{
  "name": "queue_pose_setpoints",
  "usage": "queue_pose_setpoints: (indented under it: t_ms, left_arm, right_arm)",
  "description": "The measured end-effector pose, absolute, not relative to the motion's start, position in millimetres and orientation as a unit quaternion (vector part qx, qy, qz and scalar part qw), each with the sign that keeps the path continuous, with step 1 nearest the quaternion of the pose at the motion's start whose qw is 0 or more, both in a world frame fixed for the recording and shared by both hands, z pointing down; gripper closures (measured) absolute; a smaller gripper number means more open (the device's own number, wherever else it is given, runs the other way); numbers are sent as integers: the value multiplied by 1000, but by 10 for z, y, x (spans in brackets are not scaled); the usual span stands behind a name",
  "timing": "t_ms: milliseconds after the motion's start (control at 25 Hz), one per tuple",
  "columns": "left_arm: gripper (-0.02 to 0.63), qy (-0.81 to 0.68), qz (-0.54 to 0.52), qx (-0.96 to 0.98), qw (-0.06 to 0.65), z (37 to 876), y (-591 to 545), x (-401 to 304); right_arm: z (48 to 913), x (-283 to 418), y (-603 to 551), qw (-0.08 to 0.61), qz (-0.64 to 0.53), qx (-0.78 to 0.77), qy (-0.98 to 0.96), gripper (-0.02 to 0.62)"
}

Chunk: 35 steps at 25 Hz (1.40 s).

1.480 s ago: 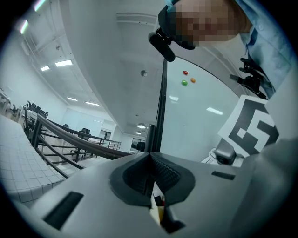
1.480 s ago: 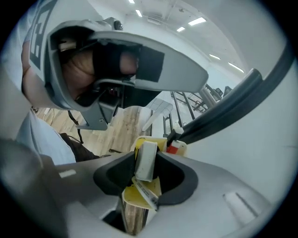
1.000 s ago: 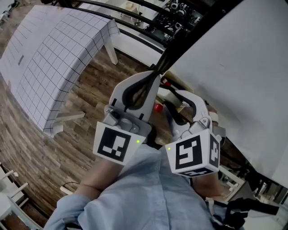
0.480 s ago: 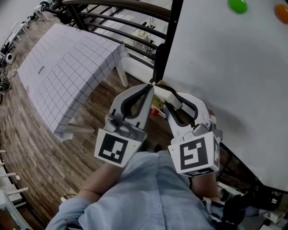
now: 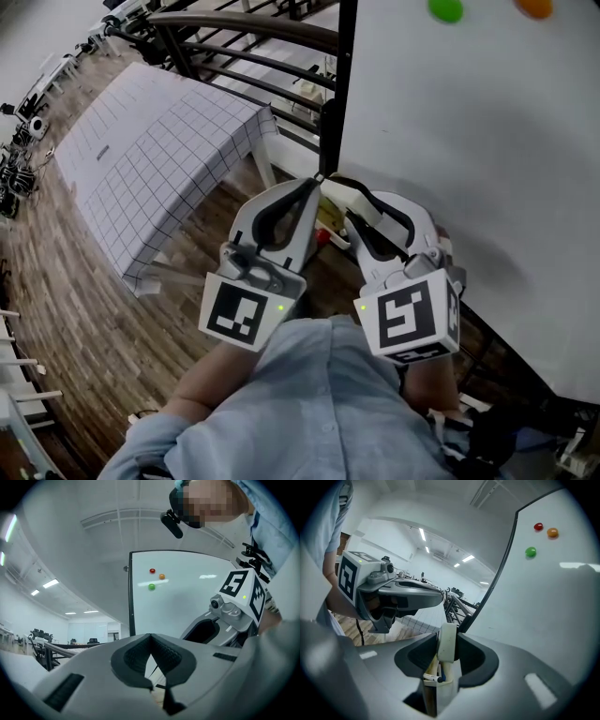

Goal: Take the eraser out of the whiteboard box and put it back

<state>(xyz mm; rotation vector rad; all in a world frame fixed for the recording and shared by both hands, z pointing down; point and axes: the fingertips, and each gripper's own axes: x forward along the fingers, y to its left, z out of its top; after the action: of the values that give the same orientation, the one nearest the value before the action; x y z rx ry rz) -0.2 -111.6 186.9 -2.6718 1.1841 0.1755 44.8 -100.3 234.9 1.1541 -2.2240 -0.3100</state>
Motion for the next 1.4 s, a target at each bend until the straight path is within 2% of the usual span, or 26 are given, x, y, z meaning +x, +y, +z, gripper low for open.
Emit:
queue_pose_setpoints:
  t_ms: [320, 640, 1400]
  left_arm:
    - [607, 408, 57, -906, 98, 1929, -1137, 29]
    - [607, 416, 56, -905, 73, 2073, -1278, -55]
    - [607, 414, 71, -908, -4, 2460, -1795, -389]
  right_arm:
    - [2437, 487, -1021, 310, -113, 427, -842, 463]
    - [2698, 421, -1123, 347, -91, 403, -842, 463]
    - [3543, 148, -1406, 501, -43, 334, -797, 460]
